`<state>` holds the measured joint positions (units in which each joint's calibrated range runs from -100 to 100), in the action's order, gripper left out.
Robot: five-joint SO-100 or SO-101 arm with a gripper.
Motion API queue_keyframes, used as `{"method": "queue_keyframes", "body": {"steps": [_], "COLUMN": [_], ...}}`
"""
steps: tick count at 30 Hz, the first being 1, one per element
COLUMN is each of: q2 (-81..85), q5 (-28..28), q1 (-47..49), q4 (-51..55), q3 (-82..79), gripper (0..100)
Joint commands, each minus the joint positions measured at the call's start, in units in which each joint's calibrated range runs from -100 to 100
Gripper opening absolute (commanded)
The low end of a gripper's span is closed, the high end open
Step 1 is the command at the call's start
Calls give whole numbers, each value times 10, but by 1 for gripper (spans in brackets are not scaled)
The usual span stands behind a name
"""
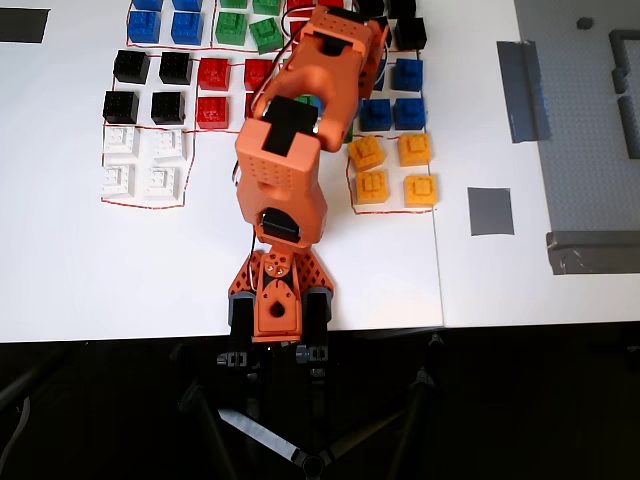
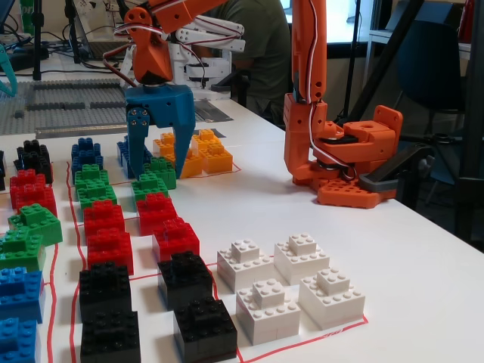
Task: Grab the block and put it in the grey marker
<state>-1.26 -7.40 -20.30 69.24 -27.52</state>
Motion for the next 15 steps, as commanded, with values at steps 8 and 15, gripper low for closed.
{"method": "queue_keyframes", "body": {"steps": [8,15], "q2": [50,54], "q5": [18,39], "q1": [30,59], "q4": [44,71], "q3": [80,149], "gripper": [0,0]}}
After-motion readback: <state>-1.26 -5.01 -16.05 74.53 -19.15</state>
